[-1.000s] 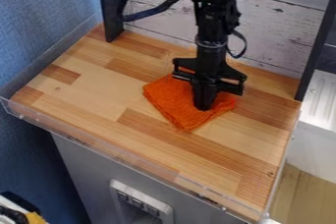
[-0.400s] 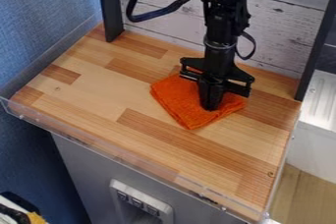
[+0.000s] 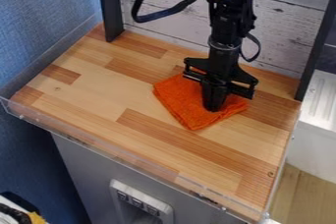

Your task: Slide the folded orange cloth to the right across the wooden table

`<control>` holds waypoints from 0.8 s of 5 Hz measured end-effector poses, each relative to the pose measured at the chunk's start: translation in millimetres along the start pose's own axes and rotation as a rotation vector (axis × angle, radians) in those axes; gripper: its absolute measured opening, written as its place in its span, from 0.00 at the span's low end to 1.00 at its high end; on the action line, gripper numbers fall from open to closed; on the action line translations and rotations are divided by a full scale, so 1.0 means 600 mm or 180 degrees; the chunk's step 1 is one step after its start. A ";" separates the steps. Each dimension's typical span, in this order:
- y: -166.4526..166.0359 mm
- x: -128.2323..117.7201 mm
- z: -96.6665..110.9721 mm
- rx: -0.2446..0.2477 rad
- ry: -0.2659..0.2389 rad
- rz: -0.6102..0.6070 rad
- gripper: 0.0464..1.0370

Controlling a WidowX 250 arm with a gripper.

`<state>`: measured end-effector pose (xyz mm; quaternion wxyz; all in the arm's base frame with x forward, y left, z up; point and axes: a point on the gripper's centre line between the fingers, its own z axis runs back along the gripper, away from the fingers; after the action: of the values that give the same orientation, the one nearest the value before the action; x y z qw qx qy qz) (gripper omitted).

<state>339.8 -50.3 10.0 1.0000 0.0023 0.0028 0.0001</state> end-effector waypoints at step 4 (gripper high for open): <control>-0.017 0.002 0.008 0.0018 0.0076 -0.0066 0.75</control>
<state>341.3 -60.6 15.0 0.9998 0.0051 0.0147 -0.0102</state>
